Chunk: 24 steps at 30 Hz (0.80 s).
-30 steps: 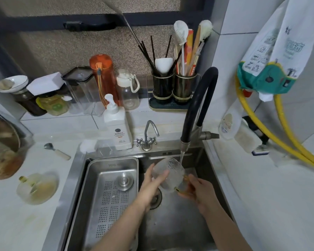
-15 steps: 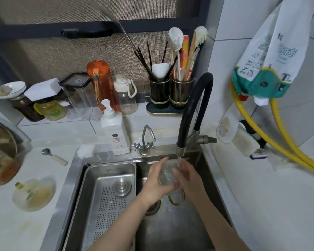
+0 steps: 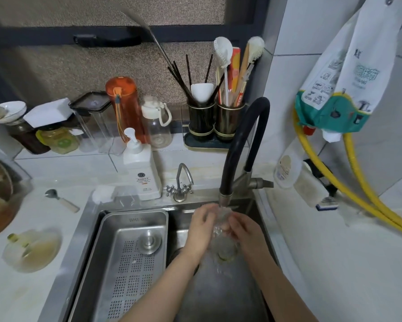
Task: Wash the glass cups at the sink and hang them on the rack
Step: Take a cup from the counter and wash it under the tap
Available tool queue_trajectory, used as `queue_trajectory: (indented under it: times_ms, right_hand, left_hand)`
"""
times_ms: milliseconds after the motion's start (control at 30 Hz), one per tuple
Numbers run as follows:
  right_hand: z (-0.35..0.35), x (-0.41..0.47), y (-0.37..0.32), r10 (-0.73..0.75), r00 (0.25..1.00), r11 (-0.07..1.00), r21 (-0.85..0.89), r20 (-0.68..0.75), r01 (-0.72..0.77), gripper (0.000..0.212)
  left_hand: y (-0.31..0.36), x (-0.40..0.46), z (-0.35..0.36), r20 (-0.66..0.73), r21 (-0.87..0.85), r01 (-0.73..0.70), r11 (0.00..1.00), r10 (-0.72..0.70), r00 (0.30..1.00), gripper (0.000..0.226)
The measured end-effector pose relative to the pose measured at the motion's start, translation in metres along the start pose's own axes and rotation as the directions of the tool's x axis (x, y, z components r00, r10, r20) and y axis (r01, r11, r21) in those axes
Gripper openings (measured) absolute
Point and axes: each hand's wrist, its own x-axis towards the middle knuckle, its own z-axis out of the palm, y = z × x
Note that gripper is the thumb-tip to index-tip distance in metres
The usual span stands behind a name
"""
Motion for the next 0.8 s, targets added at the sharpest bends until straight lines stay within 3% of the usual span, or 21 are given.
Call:
queue_trajectory:
  times_ms: [33, 100, 133, 200, 300, 367, 467, 533, 600, 667, 733, 800]
  right_hand:
    - [0.001, -0.003, 0.001, -0.039, 0.999, 0.999, -0.026, 0.027, 0.039, 0.017]
    - [0.000, -0.009, 0.001, -0.075, 0.995, 0.997, -0.021, 0.072, 0.076, 0.019]
    - [0.000, -0.012, 0.002, -0.084, 0.993, 0.996, -0.015, 0.088, 0.085, 0.020]
    - [-0.002, -0.014, 0.002, -0.091, 0.990, 0.995, -0.018, 0.111, 0.093, 0.020]
    - [0.002, -0.010, 0.000, -0.085, 0.993, 0.996, -0.029, 0.077, 0.087, 0.015]
    - [0.008, -0.005, -0.002, -0.062, 0.997, 0.996, -0.067, 0.053, 0.065, 0.015]
    - [0.014, -0.003, -0.009, -0.063, 0.997, 0.998, 0.000, 0.036, 0.063, 0.018]
    - [0.014, -0.005, -0.010, -0.086, 0.993, 0.996, 0.008, 0.082, 0.086, 0.021]
    - [0.013, -0.009, -0.007, -0.120, 0.976, 0.988, -0.072, 0.181, 0.135, 0.025]
    - [0.013, -0.012, 0.000, -0.115, 0.953, 0.974, -0.157, 0.281, 0.164, 0.024]
    - [0.011, -0.013, 0.004, -0.111, 0.943, 0.976, -0.142, 0.315, 0.163, 0.025]
    - [0.007, -0.014, 0.004, -0.120, 0.938, 0.978, -0.125, 0.326, 0.169, 0.024]
  left_hand:
    - [0.001, 0.004, 0.001, -0.067, -0.111, 0.088, 0.990, -0.096, 0.993, 0.015]
    - [0.004, 0.010, 0.001, -0.003, -0.379, 0.282, 0.881, -0.306, 0.952, 0.023]
    - [0.004, 0.010, -0.001, 0.071, -0.443, 0.349, 0.826, -0.356, 0.932, 0.033]
    - [0.005, 0.008, -0.004, 0.126, -0.385, 0.381, 0.841, -0.360, 0.924, 0.046]
    - [-0.001, 0.000, 0.000, -0.046, -0.240, 0.226, 0.944, -0.244, 0.969, 0.035]
    - [-0.008, -0.008, 0.002, -0.104, -0.093, 0.058, 0.994, -0.068, 0.992, 0.030]
    - [-0.018, -0.017, -0.001, -0.112, 0.131, -0.242, 0.961, 0.257, 0.960, 0.037]
    - [-0.023, -0.016, -0.006, -0.091, 0.169, -0.296, 0.940, 0.314, 0.945, 0.034]
    - [-0.021, -0.011, -0.011, -0.120, 0.072, -0.122, 0.990, 0.130, 0.984, 0.034]
    - [-0.010, -0.007, -0.018, -0.079, -0.171, 0.179, 0.969, -0.195, 0.978, 0.042]
    - [0.002, -0.005, -0.026, 0.146, -0.396, 0.426, 0.813, -0.403, 0.904, 0.043]
    - [0.011, -0.007, -0.034, 0.351, -0.449, 0.566, 0.691, -0.446, 0.823, 0.044]
